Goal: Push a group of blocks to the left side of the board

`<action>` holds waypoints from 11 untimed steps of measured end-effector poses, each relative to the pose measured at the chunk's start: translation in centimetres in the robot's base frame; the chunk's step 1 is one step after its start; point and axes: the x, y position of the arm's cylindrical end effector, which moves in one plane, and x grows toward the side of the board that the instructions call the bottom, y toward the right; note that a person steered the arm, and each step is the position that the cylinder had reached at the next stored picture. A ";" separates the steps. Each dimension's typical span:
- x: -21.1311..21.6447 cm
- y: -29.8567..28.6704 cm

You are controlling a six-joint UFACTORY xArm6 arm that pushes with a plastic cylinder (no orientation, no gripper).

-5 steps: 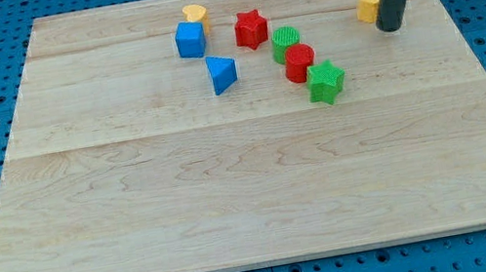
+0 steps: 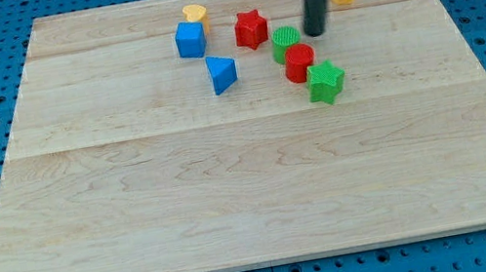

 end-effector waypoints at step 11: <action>6.6 -6.1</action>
